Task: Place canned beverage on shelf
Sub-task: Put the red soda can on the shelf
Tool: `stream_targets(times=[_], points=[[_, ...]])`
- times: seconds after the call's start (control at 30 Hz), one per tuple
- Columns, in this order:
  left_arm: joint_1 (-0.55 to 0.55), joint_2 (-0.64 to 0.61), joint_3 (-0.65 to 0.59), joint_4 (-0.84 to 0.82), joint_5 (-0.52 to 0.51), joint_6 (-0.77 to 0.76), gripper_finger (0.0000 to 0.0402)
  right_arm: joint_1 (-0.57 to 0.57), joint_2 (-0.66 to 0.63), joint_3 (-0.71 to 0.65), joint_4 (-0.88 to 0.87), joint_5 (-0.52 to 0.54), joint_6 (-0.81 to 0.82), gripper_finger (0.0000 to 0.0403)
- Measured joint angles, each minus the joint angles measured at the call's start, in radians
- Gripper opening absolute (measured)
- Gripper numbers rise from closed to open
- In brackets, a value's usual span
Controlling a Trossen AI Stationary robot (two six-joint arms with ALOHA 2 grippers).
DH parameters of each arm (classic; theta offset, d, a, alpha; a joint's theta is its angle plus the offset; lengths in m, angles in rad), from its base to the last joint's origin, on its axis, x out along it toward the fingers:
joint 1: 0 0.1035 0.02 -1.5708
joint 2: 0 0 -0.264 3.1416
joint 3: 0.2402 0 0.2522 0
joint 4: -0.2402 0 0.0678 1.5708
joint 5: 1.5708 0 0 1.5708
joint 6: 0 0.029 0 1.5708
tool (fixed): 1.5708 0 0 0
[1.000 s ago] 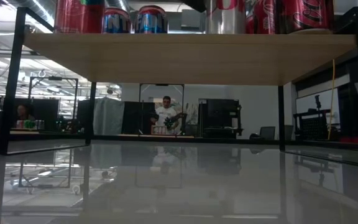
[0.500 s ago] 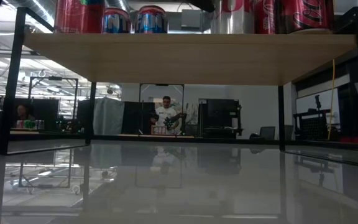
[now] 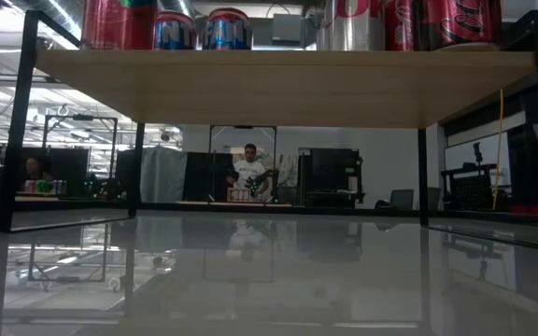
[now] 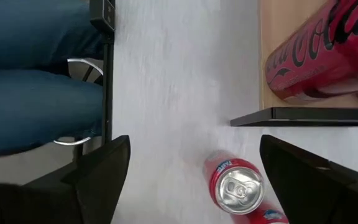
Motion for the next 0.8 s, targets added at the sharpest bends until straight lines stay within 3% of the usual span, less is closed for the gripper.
stream_targets(times=[0.33, 0.57, 0.67, 0.8], points=[[-0.1, -0.092, 0.0, -0.102, -0.036, -0.087, 0.0326, 0.0, 0.0, 0.0, -0.099, -0.001, -0.071, 0.0347], [-0.201, -0.162, 0.0, -0.271, -0.16, -0.152, 0.0326, 0.001, 0.0, 0.0, -0.142, 0.008, -0.075, 0.0347], [-0.241, -0.19, 0.0, -0.347, -0.188, -0.228, 0.0326, 0.02, -0.002, 0.0, -0.178, 0.021, -0.092, 0.0347], [-0.315, -0.209, 0.0, -0.466, -0.311, -0.375, 0.0326, 0.075, -0.015, 0.0, -0.191, 0.085, -0.072, 0.0347]])
